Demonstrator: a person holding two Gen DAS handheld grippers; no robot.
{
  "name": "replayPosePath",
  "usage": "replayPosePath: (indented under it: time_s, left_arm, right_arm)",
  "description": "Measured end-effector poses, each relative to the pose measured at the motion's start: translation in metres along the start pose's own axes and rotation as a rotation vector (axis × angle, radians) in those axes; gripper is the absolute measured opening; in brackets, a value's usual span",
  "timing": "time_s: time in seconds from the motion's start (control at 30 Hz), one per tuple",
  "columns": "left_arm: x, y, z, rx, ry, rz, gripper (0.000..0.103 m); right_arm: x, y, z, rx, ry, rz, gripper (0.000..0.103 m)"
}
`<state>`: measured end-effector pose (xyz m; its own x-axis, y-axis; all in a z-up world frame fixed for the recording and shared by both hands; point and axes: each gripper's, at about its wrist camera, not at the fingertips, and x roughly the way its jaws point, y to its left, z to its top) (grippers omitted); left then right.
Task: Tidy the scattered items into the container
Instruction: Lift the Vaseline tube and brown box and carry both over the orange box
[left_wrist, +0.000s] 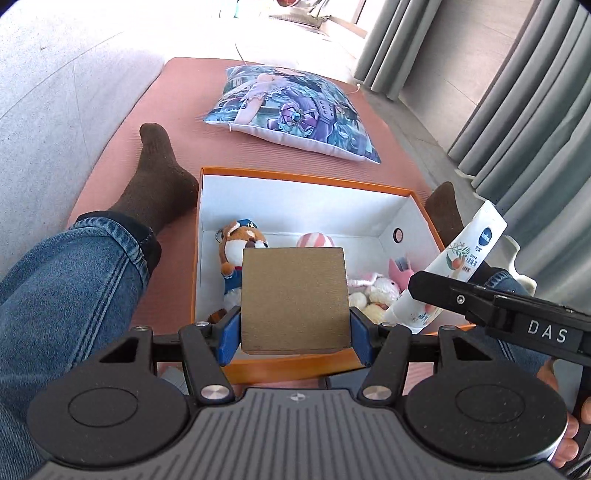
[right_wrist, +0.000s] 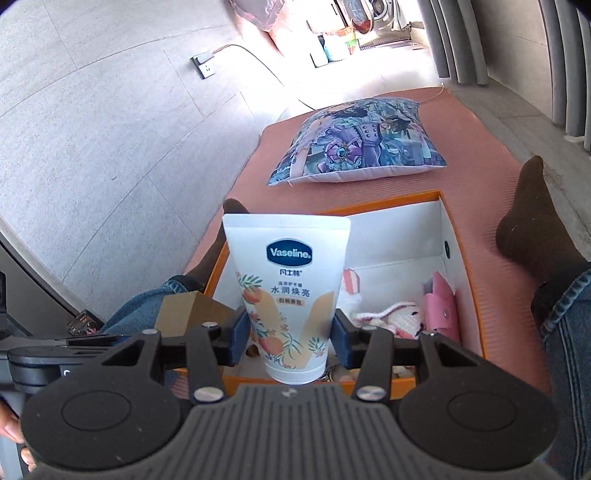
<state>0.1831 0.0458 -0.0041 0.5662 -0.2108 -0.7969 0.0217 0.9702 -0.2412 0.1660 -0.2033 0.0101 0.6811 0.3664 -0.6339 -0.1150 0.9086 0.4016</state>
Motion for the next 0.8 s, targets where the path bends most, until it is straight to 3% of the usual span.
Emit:
replayPosePath:
  time_s: [0.2,0.33,0.8]
  left_arm:
    - [0.033,0.014,0.010,-0.018,0.071,0.006,0.069]
    - [0.049,0.015,0.005,0.008,0.098,0.053,0.069]
    - [0.067,-0.001,-0.020,0.121,0.111,0.177,0.069]
  right_arm:
    - [0.044,-0.003,-0.001,0.024,0.077,-0.009,0.050]
    - [0.064,-0.007,-0.008,0.007,0.138,-0.016,0.050]
    - [0.082,-0.015,-0.022,-0.062,0.232,-0.045,0.050]
